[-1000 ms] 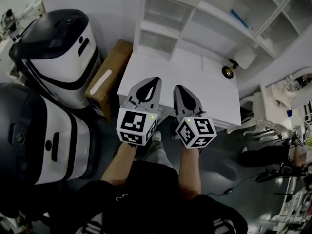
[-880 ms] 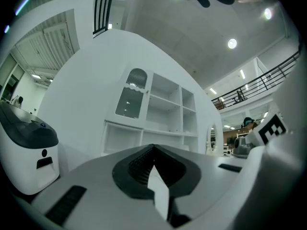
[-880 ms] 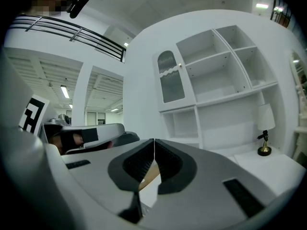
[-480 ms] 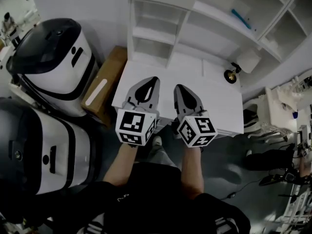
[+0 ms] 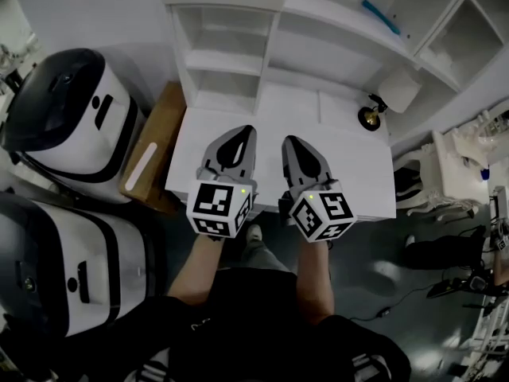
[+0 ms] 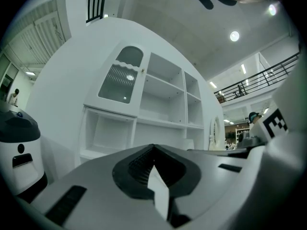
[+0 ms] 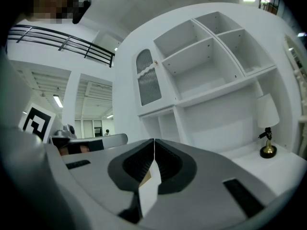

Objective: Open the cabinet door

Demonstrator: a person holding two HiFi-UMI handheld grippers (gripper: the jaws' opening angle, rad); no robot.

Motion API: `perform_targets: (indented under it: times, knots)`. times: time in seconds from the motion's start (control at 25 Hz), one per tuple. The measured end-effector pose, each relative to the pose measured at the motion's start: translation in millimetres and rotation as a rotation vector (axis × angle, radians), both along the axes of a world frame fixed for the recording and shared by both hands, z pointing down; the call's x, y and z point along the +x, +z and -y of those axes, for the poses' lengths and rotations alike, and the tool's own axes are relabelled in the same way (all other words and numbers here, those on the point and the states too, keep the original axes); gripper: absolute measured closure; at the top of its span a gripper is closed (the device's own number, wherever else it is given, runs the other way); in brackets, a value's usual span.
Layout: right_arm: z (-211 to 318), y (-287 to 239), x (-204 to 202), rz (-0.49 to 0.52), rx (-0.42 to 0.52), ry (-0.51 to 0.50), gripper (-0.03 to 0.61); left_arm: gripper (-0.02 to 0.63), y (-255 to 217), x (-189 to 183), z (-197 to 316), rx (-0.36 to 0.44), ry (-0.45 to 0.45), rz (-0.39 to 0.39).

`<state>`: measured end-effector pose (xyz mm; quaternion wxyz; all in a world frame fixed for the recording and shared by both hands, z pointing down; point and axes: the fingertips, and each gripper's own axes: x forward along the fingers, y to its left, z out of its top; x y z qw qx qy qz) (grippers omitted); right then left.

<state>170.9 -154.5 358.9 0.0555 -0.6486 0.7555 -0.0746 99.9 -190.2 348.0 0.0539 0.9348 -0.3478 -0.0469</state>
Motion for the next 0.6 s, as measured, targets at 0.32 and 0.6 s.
perform_targets:
  times: [0.32, 0.6]
  knots:
    - [25, -22, 36, 0.020, 0.074, -0.017, 0.557, 0.603, -11, 35, 21, 0.030, -0.019, 0.024]
    - [53, -38, 59, -0.006, 0.111, -0.061, 0.557, 0.603, -28, 59, 46, 0.076, -0.058, 0.031]
